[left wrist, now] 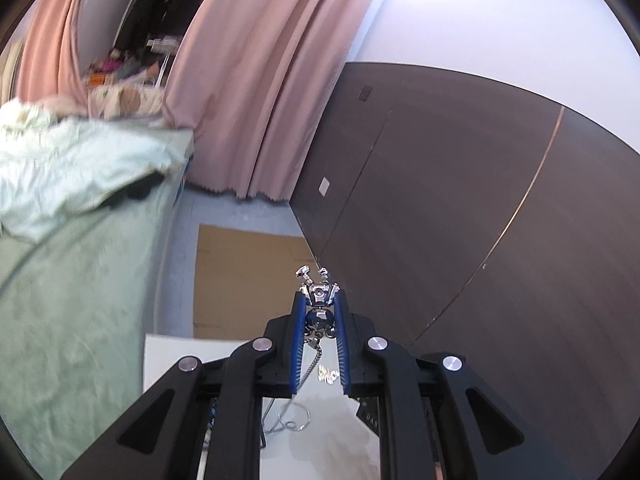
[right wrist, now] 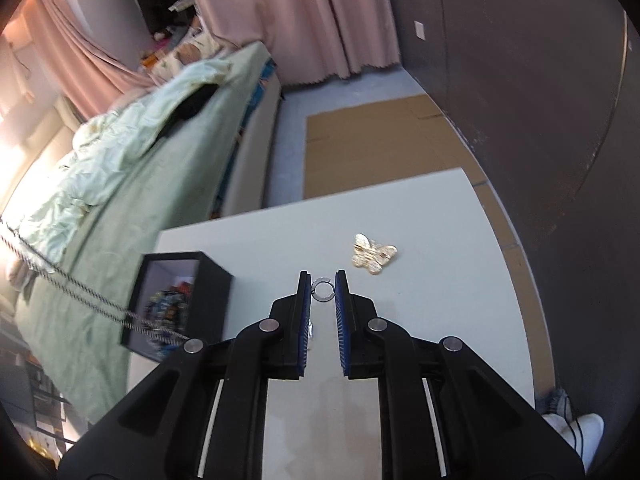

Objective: Organize jewelry
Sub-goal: 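Carry necklace into box with left gripper while right carries ring there and releases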

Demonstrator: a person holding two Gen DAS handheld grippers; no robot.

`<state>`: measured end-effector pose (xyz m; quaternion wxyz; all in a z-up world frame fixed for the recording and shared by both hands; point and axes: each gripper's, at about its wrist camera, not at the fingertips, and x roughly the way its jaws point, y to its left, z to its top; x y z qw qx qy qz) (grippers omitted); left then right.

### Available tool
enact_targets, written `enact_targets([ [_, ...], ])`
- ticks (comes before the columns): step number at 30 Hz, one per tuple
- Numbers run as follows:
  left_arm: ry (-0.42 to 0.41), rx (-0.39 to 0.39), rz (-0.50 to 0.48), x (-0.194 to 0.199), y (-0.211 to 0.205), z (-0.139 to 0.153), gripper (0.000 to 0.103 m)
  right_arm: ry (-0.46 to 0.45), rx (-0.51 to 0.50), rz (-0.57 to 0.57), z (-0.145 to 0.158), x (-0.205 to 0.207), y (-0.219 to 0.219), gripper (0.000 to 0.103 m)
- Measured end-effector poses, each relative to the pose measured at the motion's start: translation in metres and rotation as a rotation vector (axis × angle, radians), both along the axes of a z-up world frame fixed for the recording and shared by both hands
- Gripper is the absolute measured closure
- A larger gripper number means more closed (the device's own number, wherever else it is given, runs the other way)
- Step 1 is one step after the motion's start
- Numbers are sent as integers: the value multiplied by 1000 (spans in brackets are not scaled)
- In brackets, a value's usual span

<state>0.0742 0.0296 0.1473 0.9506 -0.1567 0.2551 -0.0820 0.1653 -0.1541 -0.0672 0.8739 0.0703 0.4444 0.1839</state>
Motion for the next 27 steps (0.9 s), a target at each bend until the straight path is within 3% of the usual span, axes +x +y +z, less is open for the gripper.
enact_targets([
  [8,-57,92,40,-10,-6,51,91,-19,91,30,15,-16,-7,90],
  [18,-71,146,103,-15,2,92,91,-44,109,65,25,-34,-2,90],
  [27,-56,156,115,-15,4,90,91,-42,99,88,22,-39,9,90],
])
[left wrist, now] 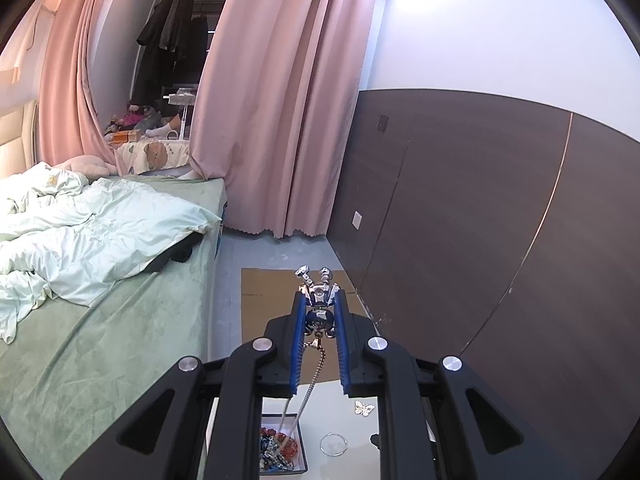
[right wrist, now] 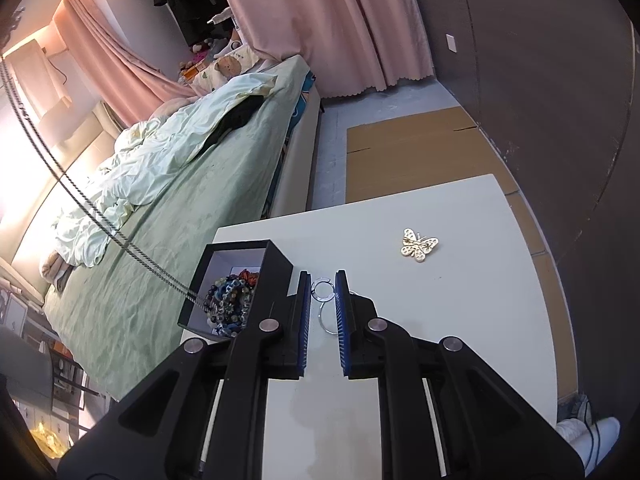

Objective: Organize jewelry
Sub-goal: 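Carry necklace into box with left gripper while right carries ring there and releases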

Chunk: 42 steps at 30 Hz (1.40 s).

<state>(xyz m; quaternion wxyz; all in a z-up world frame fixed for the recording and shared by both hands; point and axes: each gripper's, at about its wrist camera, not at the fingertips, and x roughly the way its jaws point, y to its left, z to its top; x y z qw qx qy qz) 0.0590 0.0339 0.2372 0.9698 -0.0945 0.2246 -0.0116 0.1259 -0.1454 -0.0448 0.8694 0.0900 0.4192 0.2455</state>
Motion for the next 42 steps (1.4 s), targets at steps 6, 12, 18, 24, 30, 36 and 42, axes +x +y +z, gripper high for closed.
enact_targets([
  [6,44,-15,7,13,6,-30,91,-1,-5,13,-1,-3,6,90],
  [12,110,-54,14,25,17,-75,91,-1,2,16,-2,-3,10,90],
  [18,207,-123,19,36,25,-141,91,-3,15,12,-2,-1,12,90],
  [24,290,-187,14,43,31,-203,91,-6,35,9,-3,1,16,90],
  [30,331,-247,-6,50,40,-247,72,-24,82,23,-2,2,26,90],
  [36,327,-273,12,41,59,-260,39,-7,143,61,-6,7,42,90],
  [42,320,-286,42,35,78,-257,34,22,155,109,-15,12,69,90],
])
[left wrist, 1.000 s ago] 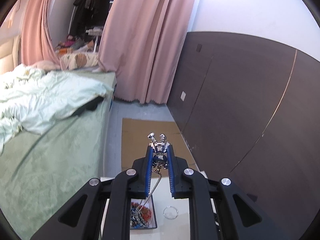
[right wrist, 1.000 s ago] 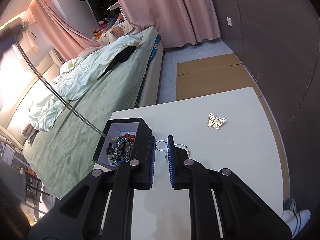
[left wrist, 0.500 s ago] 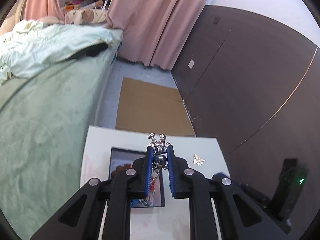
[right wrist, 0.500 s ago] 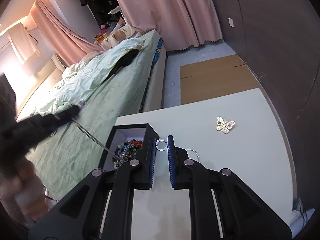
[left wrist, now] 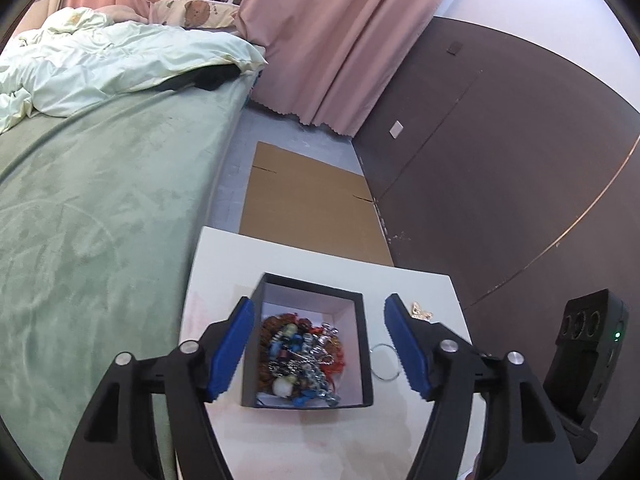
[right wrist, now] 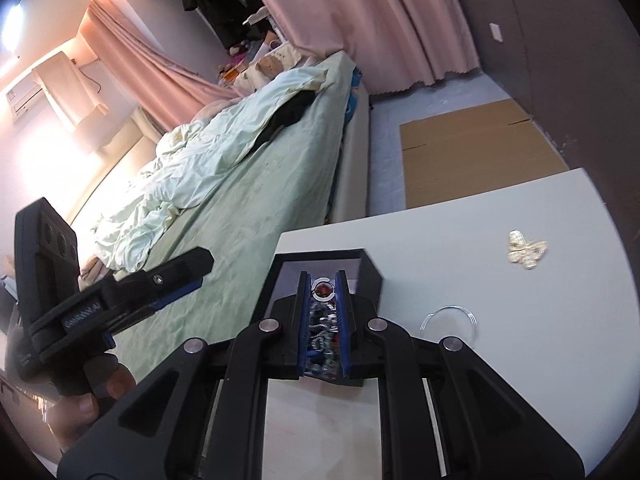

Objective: Organize jewelry
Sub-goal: 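Carry necklace into box with left gripper while right carries ring there and releases, then move the open left gripper from the box to the large silver hoop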

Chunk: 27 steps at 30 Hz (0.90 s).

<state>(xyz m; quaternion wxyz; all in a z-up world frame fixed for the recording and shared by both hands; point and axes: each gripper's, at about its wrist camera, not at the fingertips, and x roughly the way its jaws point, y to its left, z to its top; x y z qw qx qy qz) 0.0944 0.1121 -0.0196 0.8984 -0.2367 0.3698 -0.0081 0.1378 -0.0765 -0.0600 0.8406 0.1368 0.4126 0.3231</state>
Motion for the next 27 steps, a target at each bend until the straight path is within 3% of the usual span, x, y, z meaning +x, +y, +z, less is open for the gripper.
enact_targets([
  [7,-21,-8,24,-4,14,8,19,54,-50,64,-13,4,29,88],
  [8,-22,-12,29,-5,17,8,17,66,-59,62,-15,5,30,85],
  [10,-25,-18,37,-7,20,9,16,86,-65,36,-19,7,25,58],
  [13,-27,-19,44,-9,21,10,14,72,-49,-5,-15,8,9,49],
  [27,-25,53,-61,-10,-37,10,15,85,-21,-150,6,7,-83,48],
])
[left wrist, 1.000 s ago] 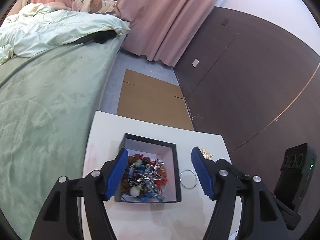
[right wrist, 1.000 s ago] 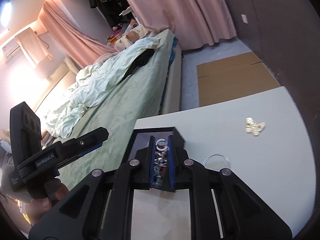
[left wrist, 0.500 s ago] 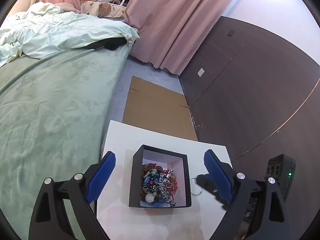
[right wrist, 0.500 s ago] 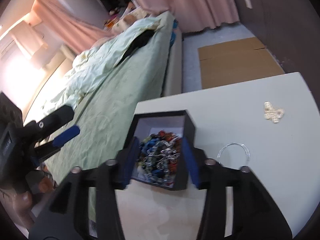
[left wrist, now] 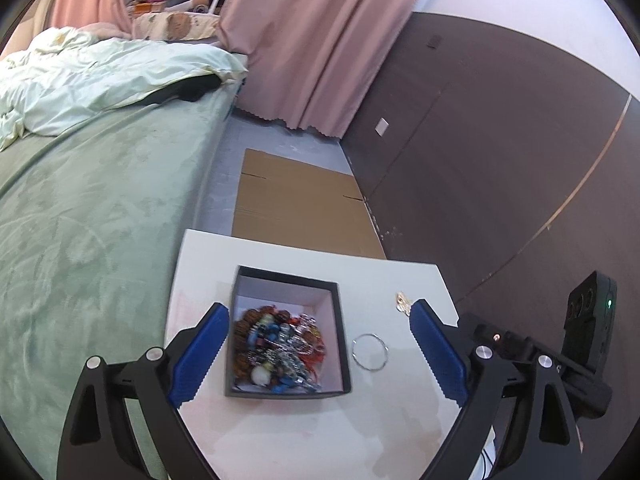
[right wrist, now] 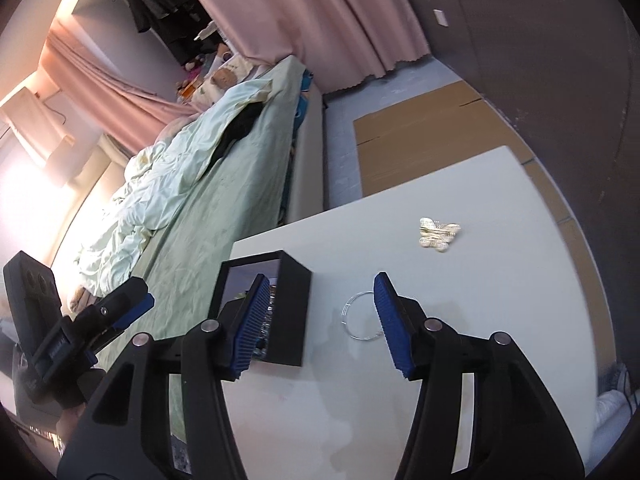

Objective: Organize jewelry
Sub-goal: 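Move the open left gripper from the box to the large silver hoop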

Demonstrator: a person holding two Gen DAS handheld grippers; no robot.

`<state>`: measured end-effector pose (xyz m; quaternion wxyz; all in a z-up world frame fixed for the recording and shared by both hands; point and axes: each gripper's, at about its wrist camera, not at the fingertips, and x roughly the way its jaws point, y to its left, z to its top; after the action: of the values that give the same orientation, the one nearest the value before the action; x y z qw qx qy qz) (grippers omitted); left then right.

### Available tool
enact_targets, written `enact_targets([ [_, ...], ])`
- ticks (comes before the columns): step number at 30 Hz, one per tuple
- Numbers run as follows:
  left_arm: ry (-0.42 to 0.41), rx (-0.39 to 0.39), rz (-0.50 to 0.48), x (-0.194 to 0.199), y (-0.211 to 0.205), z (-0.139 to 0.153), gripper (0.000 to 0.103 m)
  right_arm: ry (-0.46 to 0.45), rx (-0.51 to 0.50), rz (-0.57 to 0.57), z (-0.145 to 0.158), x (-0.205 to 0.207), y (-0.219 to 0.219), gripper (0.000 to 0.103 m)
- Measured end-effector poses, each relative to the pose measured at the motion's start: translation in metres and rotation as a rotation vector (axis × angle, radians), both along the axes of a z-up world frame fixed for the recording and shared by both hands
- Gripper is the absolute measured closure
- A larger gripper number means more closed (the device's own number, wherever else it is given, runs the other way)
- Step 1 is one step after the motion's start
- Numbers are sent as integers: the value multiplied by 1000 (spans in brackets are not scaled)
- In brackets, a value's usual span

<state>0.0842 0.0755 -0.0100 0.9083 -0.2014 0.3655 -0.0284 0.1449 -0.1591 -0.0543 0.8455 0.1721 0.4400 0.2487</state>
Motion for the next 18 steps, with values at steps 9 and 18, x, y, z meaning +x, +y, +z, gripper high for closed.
enact_targets([
  [9,42,69,-89,9,-53,-15,15,21,-32,-50,2,-4,-33,19],
  [18,111,121,-177,23,-115,-42,8,80,-7,-146,-4,1,-75,6],
])
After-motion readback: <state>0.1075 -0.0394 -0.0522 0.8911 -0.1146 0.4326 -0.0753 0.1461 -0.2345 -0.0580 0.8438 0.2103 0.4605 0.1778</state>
